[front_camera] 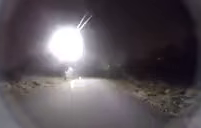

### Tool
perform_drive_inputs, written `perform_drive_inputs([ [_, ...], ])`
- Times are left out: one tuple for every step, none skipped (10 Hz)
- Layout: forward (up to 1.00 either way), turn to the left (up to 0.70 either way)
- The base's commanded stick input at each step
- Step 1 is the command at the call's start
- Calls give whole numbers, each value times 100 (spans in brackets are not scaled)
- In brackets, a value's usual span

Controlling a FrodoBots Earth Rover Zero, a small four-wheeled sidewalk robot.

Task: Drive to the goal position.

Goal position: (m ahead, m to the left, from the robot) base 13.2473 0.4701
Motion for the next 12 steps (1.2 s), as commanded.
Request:
perform_drive_inputs([
  [70, 16],
  [70, 15],
  [70, 4],
  [70, 4],
  [70, 7],
  [70, 12],
  [70, 16],
  [70, 16],
  [70, 18],
  [70, 24],
  [70, 25],
  [70, 25],
])
